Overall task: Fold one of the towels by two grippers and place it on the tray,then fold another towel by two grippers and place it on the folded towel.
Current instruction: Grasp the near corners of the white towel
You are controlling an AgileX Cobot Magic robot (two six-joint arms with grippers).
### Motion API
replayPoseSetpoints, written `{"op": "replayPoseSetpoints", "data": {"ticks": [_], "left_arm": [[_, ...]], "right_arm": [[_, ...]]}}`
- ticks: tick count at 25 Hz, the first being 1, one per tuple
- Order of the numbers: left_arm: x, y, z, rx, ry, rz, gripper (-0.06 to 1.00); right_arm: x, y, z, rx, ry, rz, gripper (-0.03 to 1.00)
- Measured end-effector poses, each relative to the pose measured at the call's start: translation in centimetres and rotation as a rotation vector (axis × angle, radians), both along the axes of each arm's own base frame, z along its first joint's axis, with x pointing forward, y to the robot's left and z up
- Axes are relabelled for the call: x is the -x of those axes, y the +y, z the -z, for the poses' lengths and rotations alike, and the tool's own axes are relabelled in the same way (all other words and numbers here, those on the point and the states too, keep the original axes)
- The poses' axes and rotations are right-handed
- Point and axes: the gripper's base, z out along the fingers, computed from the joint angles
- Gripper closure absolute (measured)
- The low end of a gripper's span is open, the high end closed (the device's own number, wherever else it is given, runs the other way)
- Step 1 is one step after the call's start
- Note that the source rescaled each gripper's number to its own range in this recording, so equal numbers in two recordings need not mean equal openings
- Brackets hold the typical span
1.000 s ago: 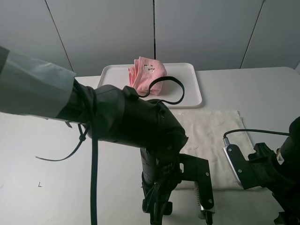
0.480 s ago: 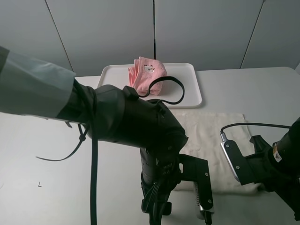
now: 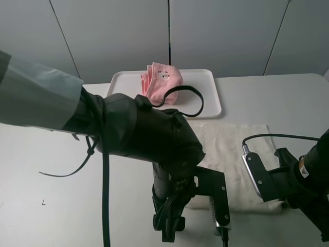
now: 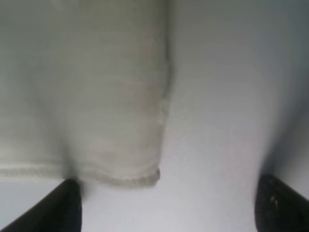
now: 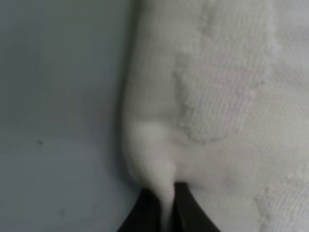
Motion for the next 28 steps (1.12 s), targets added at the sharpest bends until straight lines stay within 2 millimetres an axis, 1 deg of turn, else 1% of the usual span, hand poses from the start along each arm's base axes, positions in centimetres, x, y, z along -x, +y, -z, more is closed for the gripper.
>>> {"op": "replayPoseSetpoints", "data": {"ticks": [4,10,22,28], "left_arm": [[-0.11,-0.25,0.04,0.028,-0.012,-0.01,0.03],[-0.14,-0.33,0.04,0.037,-0.015,-0.015,0.14],[-0.27,-0.55,0.01,0.059,-0.03,0.009,0.14],[-0.42,-0.79,0.26,0.033,-0.021,0.011,0.14]], "right_arm": [[0.0,0.0,0.0,0.0,-0.001,0.006,0.97],[0.0,0.0,0.0,-0.001,-0.001,0.014,0.97],[-0.01,0.01,0.0,-0.003,-0.003,0.018,0.97],[-0.01,0.01,0.0,-0.003,-0.004,0.022,0.97]]}}
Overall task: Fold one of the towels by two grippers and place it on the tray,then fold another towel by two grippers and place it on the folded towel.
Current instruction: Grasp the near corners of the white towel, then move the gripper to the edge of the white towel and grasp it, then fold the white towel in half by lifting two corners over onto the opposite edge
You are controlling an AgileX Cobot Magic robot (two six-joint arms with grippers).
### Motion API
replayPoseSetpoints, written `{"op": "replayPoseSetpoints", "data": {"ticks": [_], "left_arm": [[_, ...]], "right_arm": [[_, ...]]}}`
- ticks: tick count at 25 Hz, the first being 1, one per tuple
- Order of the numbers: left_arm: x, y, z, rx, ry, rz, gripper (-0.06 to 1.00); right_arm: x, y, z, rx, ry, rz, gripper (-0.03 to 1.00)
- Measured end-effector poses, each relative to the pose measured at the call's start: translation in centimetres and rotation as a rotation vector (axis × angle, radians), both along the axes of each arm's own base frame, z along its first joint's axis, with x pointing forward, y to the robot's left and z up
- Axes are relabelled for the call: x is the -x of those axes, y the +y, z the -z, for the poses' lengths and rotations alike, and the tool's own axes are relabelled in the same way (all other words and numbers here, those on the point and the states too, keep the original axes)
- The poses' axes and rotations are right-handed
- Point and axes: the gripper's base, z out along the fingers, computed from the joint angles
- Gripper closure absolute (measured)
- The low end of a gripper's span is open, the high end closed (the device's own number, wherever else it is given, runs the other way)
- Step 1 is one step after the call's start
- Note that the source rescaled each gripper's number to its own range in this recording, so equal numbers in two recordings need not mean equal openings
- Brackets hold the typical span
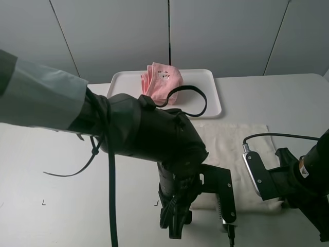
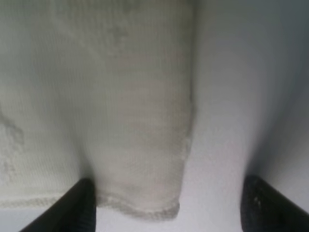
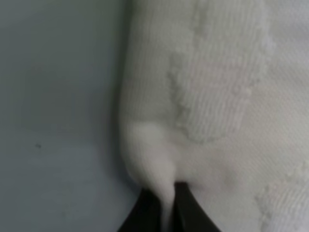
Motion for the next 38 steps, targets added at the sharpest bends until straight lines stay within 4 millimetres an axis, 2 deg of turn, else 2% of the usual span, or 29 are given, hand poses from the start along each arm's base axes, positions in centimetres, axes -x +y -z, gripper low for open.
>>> {"op": "replayPoseSetpoints", "data": {"ticks": [7,10,15,18,28,32,38], "left_arm": [[-0.1,-0.2,0.0,-0.013,0.006,-0.003,0.16],[-0.1,-0.2,0.0,-0.01,0.006,-0.004,0.33],[-0.3,-0.5,0.0,0.026,-0.026,-0.037,0.72],[-0.6,-0.6,0.0,0.034,-0.05,-0.064,0.91],[-0.7,-0.6,0.0,0.044,-0.059,-0.094,0.93],[-0.7,-0.8,-0.5,0.081,-0.07,-0.11,0.93],[-0.9,-1.1,-3.1,0.17,-0.106,-0.157,0.93]], "right_arm": [[0.0,0.0,0.0,0.0,0.0,0.0,0.97],[0.0,0.0,0.0,-0.001,-0.002,0.0,0.97],[0.0,0.0,0.0,-0.002,-0.001,0.002,0.97],[0.0,0.0,0.0,-0.004,-0.001,0.008,0.97],[0.0,0.1,-0.3,-0.031,-0.029,0.209,0.97],[0.0,0.2,-1.5,-0.081,-0.086,0.286,0.97],[-0.1,0.3,-4.2,-0.126,-0.115,0.57,0.97]]}}
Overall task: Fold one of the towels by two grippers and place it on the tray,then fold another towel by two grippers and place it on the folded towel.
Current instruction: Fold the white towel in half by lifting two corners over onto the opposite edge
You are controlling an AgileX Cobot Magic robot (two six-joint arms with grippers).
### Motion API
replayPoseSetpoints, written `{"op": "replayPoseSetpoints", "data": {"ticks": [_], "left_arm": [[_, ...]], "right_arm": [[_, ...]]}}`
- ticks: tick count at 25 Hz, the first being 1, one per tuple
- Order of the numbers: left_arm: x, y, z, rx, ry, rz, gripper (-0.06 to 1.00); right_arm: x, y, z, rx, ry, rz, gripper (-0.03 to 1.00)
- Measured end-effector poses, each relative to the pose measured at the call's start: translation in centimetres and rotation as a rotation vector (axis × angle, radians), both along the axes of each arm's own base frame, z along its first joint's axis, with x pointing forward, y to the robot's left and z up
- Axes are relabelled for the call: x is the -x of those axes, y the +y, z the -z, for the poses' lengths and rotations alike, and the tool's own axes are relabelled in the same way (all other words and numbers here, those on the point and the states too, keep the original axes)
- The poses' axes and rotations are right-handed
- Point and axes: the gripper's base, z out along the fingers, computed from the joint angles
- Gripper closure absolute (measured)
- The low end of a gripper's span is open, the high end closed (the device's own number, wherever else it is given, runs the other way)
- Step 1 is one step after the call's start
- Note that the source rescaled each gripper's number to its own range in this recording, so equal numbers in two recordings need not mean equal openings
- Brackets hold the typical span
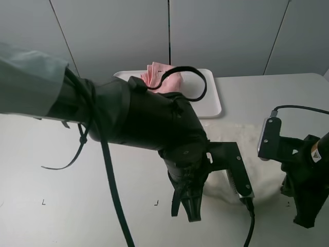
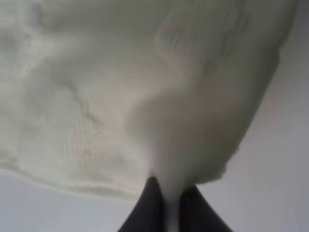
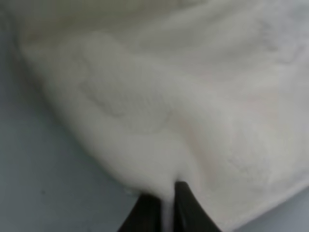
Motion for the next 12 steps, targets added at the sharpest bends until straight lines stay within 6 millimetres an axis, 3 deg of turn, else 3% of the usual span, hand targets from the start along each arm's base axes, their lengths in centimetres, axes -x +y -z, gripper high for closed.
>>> {"op": "replayPoseSetpoints", "data": {"ticks": [5,12], "left_arm": [[-1.1,-0.6,-1.9,0.065,-0.027,-0.065,0.93],[-4.7,-0.2,-3.6,0.153,-0.035,-0.242,0.93]], "right_arm": [[-1.8,0.7,-2.9,-0.069,-0.101,0.161,0.97],[-3.0,1.1,-4.2,-0.123,-0.15,0.317,0.97]]}}
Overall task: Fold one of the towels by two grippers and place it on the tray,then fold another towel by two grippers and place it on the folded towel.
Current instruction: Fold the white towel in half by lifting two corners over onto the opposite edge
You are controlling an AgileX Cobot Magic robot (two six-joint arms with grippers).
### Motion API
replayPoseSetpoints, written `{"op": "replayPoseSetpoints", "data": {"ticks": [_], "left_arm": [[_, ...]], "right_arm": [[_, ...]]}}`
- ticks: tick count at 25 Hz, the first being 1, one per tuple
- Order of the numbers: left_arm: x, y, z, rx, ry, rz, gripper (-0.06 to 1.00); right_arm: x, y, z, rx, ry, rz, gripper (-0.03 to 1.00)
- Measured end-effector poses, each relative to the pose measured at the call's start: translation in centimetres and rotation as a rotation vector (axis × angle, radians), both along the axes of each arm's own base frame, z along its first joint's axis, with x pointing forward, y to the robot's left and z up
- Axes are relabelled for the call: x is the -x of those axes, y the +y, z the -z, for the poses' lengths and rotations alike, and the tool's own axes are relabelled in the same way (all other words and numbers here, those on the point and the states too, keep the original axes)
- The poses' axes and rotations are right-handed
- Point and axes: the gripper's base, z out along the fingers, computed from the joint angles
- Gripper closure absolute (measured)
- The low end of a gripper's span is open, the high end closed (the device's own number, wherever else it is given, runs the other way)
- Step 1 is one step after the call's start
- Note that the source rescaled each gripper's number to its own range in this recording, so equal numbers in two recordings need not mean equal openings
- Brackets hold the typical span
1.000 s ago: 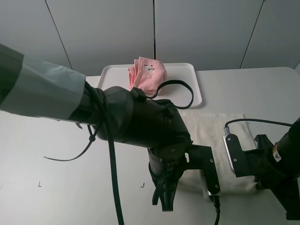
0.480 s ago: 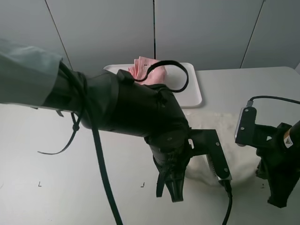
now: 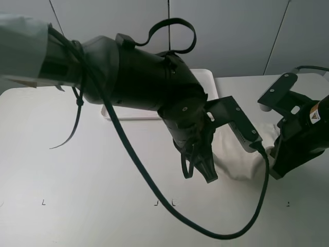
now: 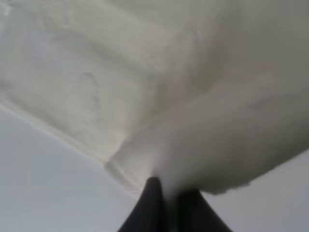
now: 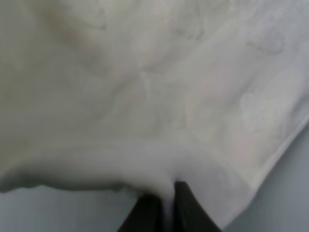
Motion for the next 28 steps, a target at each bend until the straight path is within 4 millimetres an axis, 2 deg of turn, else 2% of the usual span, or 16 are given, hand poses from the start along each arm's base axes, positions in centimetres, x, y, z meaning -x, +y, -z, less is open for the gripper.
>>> {"op": "replayPoseSetpoints", "data": {"ticks": [4,11,18,25,28], "left_arm": [[-1.8,1.0,-0.1,0.028,0.007,-0.073,0.93],[-3.2,1.3,-0.3,0.102,-0.007,-0.12,0.93],[-3.6,1.2,2.3,0.081,0.024,-0.15,0.93],[-4.3,1.1,2.4,0.132,0.001,-0.168,0.93],[-4.9,1.5,2.4,0.134,-0.011,-0.181,0.93]], "right_arm": [[-0.5,-0.2,-0.2,-0.014,-0.052,0.117,0.97],[-1.4,-0.5,0.0,-0.029,-0.13,0.266,0.97],[-2.6,-0.7,1.3,-0.003,-0.172,0.375,0.97],[-3.6,-0.6,1.1,-0.034,-0.273,0.38,0.97],[-3.9,-0.5,1.8,-0.026,-0.267,0.374,0.97]]}}
